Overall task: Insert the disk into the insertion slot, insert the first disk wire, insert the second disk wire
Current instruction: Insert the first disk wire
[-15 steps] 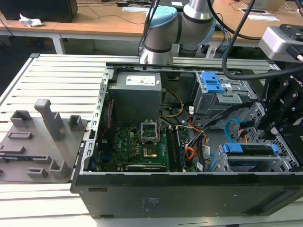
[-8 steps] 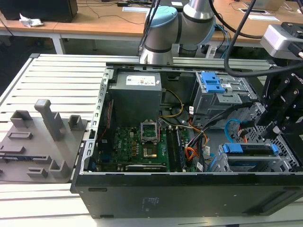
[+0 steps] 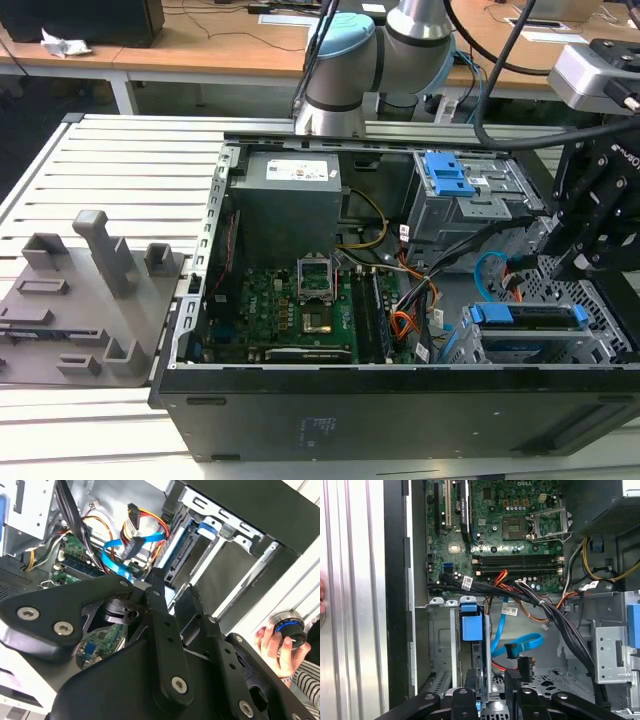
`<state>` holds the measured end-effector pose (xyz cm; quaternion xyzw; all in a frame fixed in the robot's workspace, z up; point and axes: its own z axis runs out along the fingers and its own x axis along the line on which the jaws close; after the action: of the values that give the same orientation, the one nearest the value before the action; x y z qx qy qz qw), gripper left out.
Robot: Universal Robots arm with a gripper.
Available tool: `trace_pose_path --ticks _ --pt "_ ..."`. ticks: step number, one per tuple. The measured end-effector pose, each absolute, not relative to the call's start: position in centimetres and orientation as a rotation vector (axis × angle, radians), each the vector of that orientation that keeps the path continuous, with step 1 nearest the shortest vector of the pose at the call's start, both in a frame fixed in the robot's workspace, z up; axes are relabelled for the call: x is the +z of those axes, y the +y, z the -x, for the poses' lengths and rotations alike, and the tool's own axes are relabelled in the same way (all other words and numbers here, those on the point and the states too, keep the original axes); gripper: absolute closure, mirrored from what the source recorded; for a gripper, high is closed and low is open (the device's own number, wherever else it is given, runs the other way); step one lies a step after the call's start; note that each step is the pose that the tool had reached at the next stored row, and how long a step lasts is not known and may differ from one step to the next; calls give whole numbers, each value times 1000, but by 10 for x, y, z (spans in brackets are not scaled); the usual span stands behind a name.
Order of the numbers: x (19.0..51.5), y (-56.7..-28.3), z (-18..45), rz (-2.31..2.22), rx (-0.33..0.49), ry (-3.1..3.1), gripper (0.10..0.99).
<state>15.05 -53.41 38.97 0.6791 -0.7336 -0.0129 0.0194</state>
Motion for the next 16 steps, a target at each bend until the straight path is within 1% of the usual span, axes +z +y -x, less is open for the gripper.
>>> trace_pose_path --ticks 6,11,16 --pt "390 -519 -153 -2107 -39 -2277 725" --pt "384 -517 -153 -2107 -39 -2277 725" --pt "375 -508 -154 -2107 -39 -2277 725"
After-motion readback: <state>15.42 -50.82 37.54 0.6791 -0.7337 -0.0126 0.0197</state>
